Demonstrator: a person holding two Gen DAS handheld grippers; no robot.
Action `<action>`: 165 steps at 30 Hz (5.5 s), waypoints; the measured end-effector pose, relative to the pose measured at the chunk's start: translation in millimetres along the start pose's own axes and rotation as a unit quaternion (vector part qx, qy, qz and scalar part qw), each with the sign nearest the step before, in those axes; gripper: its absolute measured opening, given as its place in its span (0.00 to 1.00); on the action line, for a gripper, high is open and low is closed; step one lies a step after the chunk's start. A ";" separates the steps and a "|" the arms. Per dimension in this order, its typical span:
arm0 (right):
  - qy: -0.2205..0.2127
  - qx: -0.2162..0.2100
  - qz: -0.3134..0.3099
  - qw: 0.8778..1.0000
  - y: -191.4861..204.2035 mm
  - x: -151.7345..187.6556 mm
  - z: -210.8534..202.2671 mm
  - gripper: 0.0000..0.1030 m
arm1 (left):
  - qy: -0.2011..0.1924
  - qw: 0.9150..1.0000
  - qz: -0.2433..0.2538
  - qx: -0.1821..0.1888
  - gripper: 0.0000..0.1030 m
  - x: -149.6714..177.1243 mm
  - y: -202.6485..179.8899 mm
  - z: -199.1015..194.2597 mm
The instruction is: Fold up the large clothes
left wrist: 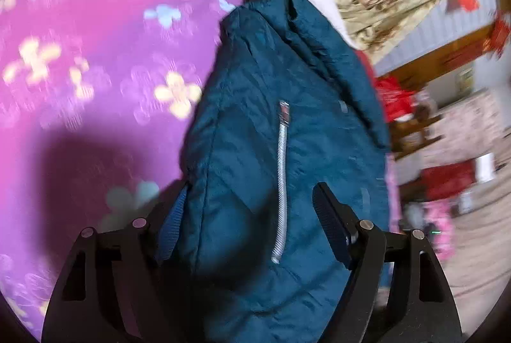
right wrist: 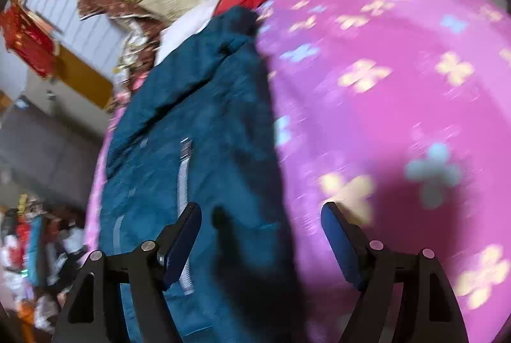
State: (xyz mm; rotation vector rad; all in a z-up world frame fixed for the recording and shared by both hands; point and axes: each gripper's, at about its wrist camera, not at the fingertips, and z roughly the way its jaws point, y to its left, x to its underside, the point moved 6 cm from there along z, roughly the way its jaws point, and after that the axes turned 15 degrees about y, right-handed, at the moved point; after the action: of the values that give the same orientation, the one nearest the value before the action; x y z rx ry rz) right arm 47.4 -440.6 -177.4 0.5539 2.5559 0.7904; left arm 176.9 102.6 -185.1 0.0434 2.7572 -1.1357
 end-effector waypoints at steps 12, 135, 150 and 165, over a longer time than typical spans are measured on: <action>0.086 -0.097 -0.033 0.991 21.9 64.2 9.4 0.74 | 0.056 0.992 0.019 0.109 0.75 71.0 -8.4 -10.9; -0.077 0.204 -0.216 0.952 211.0 -267.4 117.0 0.78 | -0.130 0.953 0.077 -0.262 0.77 -289.8 -200.5 67.0; -0.055 0.203 -0.170 0.963 165.3 -335.0 198.9 0.79 | -0.080 0.928 0.045 -0.361 0.78 -346.0 -139.2 159.8; -0.099 0.173 -0.178 0.964 158.2 -253.2 102.0 0.80 | -0.133 0.939 0.039 -0.316 0.78 -270.1 -117.6 66.8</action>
State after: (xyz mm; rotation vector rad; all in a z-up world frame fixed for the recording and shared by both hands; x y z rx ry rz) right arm 348.4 -396.8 -94.0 0.2433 2.5091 0.1562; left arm 442.3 -18.8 -107.1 -0.0713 2.6980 -0.1774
